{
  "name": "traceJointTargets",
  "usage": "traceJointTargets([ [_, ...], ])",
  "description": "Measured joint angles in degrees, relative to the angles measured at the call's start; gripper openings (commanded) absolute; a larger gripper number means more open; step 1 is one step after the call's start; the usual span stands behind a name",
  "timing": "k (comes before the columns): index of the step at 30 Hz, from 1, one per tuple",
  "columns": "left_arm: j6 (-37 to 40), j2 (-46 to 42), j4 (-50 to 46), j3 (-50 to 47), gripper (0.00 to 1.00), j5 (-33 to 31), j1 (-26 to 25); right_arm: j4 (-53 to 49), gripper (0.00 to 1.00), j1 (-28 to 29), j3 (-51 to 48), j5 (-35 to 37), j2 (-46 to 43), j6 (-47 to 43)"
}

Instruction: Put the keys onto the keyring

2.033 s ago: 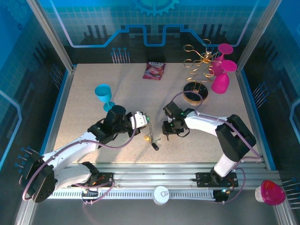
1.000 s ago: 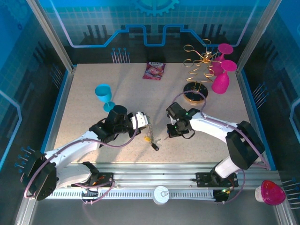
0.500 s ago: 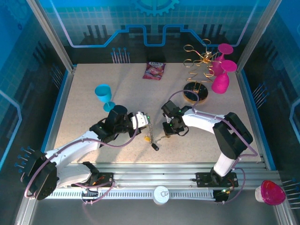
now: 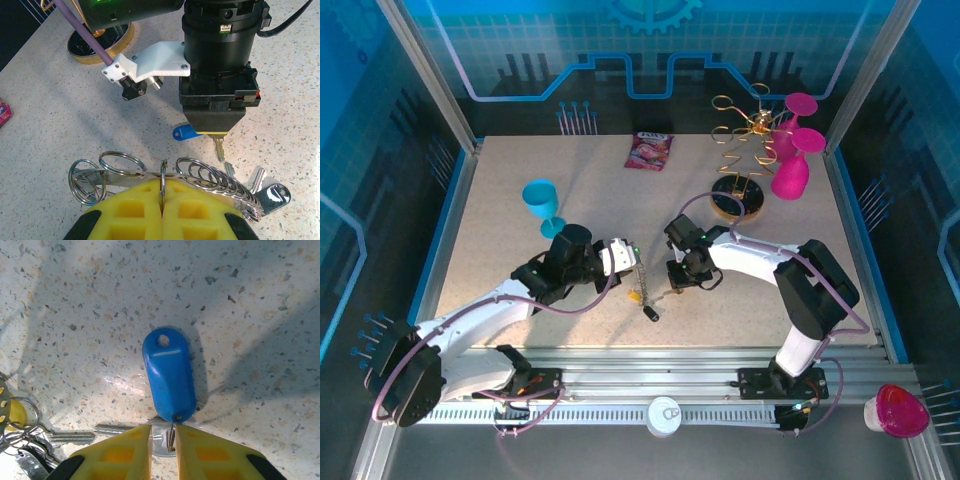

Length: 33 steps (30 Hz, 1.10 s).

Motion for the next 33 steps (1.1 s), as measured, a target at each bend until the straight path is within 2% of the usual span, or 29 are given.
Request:
traceJointTargets([
  [12,1.03,0.0,0.0,0.02,0.0,0.0,-0.02,-0.72,0.14,0.0,0.09,0.0,1.07,-0.22],
  [16,1.05,0.0,0.0,0.0,0.0,0.0,-0.02,-0.72,0.01,0.0,0.11,0.02,1.07,-0.33],
  [20,1.07,0.0,-0.02,0.0,0.0,0.0,-0.02,-0.68,0.0,0.02,-0.04,0.68,0.11,-1.18],
  [23,1.09,0.0,0.02,0.0,0.0,0.0,-0.02,1.05,0.0,0.07,-2.45,0.98,-6.51,-4.83],
  [26,1.27,0.0,0.52,0.0,0.0,0.0,-0.02,4.48,0.0,0.09,-5.73,-0.28,-16.81,-11.17],
  [29,1.46,0.0,1.07,0.0,0.0,0.04,-0.02,8.11,0.0,0.17,-8.26,-3.78,-24.94,-19.58],
  [33,2.58,0.02,1.27,0.0,0.0,0.7,-0.02,10.12,0.0,0.17,-10.29,-10.95,-28.92,-31.04],
])
